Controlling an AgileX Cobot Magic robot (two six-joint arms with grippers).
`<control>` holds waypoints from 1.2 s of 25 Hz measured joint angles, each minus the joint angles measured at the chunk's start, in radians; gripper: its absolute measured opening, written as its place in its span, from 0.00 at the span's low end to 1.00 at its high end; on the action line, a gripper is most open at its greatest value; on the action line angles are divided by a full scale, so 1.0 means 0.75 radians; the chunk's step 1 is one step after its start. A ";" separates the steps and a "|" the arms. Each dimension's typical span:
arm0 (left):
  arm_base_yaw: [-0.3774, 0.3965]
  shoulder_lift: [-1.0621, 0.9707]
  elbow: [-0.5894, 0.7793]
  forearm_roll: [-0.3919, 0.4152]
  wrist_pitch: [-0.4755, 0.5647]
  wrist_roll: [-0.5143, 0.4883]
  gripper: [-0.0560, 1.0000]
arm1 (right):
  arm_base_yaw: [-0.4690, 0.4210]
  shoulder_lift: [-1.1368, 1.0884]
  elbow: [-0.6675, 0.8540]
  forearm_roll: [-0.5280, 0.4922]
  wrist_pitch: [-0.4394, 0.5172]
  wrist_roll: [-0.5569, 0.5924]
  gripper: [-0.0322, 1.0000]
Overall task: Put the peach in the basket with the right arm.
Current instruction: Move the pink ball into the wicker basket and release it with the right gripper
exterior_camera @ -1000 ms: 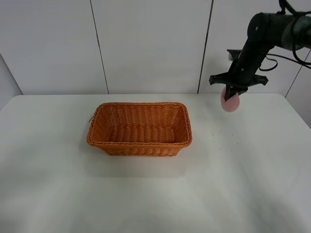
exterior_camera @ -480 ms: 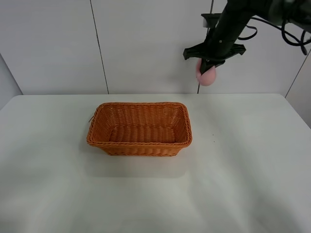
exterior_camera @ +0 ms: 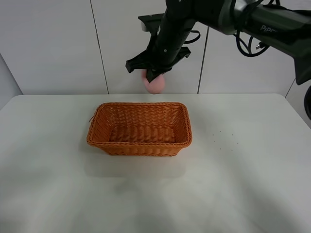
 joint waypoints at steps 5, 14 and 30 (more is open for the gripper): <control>0.000 0.000 0.000 0.000 0.000 0.000 0.99 | 0.082 0.101 0.000 -0.006 -0.092 0.000 0.04; 0.000 0.000 0.000 0.000 0.000 0.000 0.99 | 0.098 0.361 0.000 -0.024 -0.179 0.019 0.04; 0.000 0.000 0.000 0.000 0.000 0.000 0.99 | 0.098 0.384 -0.002 -0.035 -0.030 0.040 0.70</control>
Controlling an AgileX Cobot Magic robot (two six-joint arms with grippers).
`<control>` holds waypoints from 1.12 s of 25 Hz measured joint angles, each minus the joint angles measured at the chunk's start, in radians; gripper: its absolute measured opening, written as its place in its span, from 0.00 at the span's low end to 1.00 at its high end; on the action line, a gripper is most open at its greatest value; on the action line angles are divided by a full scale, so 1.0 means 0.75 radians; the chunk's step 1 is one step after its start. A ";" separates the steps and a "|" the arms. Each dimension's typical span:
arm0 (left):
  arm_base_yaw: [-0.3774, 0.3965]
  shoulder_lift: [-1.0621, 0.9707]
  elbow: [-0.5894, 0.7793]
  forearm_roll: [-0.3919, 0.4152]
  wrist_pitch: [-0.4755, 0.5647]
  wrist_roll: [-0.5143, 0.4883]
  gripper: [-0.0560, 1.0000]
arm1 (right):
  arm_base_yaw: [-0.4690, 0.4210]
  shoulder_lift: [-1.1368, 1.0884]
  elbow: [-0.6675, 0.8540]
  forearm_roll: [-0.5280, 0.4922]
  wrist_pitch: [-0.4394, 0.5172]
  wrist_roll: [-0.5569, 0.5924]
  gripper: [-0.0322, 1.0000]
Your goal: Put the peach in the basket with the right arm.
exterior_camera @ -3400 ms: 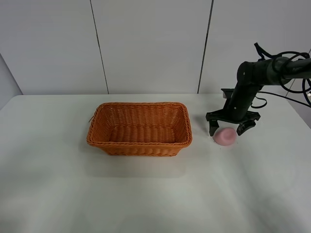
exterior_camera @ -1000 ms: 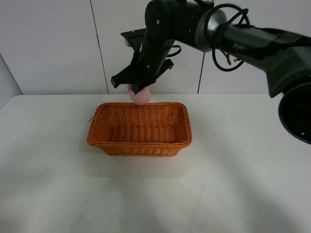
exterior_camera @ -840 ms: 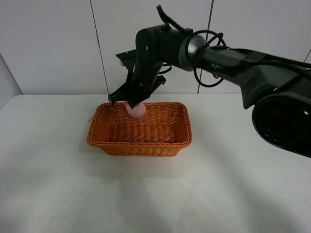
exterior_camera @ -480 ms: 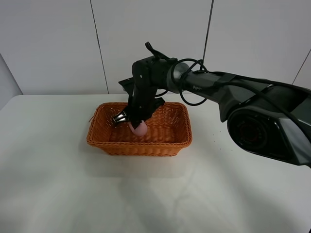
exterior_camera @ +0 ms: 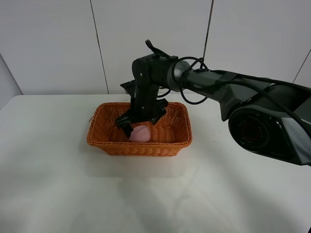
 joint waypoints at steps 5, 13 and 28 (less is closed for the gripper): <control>0.000 0.000 0.000 0.000 0.000 0.000 0.99 | -0.004 -0.106 -0.010 -0.003 0.047 -0.031 0.70; 0.000 0.000 0.000 0.000 0.000 0.000 0.99 | -0.060 -0.214 -0.271 -0.011 0.147 -0.022 0.70; 0.000 0.000 0.000 0.000 0.000 0.000 0.99 | -0.428 -0.218 -0.308 0.012 0.154 0.035 0.70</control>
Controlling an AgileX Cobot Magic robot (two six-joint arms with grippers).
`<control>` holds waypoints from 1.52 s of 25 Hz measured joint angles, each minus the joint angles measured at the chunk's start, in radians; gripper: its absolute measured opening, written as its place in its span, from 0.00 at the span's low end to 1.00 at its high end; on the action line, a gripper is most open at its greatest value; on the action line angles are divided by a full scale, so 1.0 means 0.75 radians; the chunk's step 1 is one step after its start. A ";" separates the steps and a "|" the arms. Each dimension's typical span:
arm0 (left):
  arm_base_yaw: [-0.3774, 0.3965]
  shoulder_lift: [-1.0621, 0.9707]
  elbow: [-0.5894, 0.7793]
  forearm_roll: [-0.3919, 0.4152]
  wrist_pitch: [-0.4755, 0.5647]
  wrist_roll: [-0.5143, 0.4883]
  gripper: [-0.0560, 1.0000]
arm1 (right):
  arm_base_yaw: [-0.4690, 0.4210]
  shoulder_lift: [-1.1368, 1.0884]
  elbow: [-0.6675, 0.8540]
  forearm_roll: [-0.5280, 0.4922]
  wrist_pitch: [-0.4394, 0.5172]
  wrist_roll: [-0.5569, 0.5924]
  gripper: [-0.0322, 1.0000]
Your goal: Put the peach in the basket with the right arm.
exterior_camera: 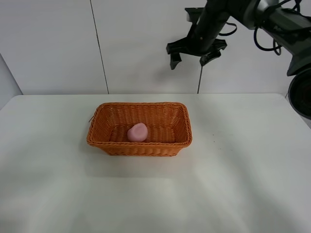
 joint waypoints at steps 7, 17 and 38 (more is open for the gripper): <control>0.000 0.000 0.000 0.000 0.000 0.000 0.99 | -0.309 0.000 0.000 -0.006 0.000 0.000 0.70; 0.000 0.000 0.000 0.000 0.000 0.000 0.99 | -0.397 -0.012 0.048 -0.004 -0.001 -0.011 0.70; 0.000 0.000 0.000 0.000 0.000 0.000 0.99 | -0.394 -1.179 1.563 0.002 -0.001 -0.034 0.70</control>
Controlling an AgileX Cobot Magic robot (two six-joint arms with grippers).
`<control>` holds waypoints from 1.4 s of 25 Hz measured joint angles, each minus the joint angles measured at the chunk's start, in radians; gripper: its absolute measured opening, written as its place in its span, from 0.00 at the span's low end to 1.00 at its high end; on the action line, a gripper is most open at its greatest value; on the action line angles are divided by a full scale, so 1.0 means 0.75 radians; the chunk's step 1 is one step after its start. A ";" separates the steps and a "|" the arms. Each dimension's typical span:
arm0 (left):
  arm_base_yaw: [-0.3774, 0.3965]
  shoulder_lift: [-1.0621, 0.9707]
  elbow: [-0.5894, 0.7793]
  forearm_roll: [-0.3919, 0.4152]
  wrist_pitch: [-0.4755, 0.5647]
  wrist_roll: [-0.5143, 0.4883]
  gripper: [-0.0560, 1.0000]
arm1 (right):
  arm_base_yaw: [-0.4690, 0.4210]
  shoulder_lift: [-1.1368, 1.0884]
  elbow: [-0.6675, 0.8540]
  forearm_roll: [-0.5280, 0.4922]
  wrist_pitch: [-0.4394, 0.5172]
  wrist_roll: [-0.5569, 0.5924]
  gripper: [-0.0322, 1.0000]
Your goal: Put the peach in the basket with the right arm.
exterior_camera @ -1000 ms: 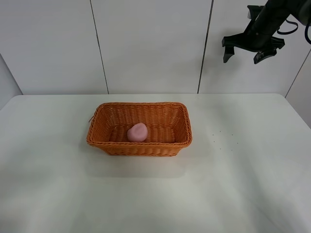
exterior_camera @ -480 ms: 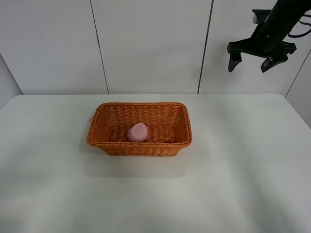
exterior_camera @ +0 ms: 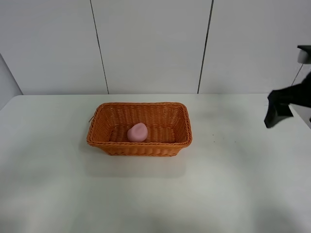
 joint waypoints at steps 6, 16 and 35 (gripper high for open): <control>0.000 0.000 0.000 0.000 0.000 0.000 0.99 | 0.000 -0.577 0.498 0.003 0.000 0.000 0.70; 0.000 0.000 0.000 0.000 0.000 0.000 0.99 | 0.000 -1.479 0.897 -0.001 -0.225 0.000 0.70; 0.000 0.000 0.000 0.000 0.000 0.000 0.99 | 0.000 -1.838 0.916 -0.012 -0.245 0.000 0.70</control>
